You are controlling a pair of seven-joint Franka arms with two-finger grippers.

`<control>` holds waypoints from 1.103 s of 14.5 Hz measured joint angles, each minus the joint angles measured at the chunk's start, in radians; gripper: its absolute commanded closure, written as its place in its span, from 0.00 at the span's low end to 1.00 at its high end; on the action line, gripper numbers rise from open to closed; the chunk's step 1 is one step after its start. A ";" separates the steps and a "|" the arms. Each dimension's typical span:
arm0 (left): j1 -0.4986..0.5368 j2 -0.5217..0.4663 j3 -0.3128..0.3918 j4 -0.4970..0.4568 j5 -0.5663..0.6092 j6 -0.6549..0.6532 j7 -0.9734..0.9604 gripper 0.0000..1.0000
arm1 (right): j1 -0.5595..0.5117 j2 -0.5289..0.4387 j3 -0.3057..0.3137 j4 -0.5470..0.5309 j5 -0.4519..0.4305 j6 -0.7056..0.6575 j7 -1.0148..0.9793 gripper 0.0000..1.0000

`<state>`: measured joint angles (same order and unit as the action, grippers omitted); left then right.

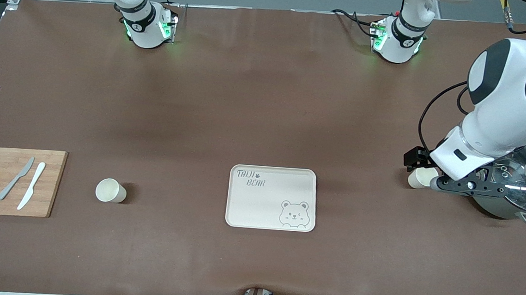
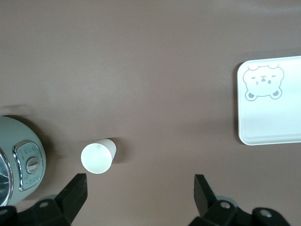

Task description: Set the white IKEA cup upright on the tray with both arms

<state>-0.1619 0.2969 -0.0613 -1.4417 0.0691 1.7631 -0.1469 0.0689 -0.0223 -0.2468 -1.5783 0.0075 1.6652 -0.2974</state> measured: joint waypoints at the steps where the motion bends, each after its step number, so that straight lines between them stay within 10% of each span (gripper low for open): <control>1: 0.004 0.002 0.001 0.000 0.000 0.001 0.000 0.00 | 0.000 0.000 0.000 0.000 0.000 0.000 -0.001 0.00; 8: 0.001 0.013 -0.001 -0.028 0.000 0.065 -0.001 0.00 | -0.001 0.000 -0.001 0.000 0.000 0.000 -0.003 0.00; 16: 0.132 0.045 0.002 -0.312 0.000 0.378 0.218 0.00 | -0.001 -0.004 -0.002 0.035 -0.001 -0.102 -0.003 0.00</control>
<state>-0.0297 0.3422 -0.0597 -1.7541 0.0691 2.1414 0.0713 0.0677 -0.0258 -0.2489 -1.5435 0.0069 1.5636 -0.3003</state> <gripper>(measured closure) 0.000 0.000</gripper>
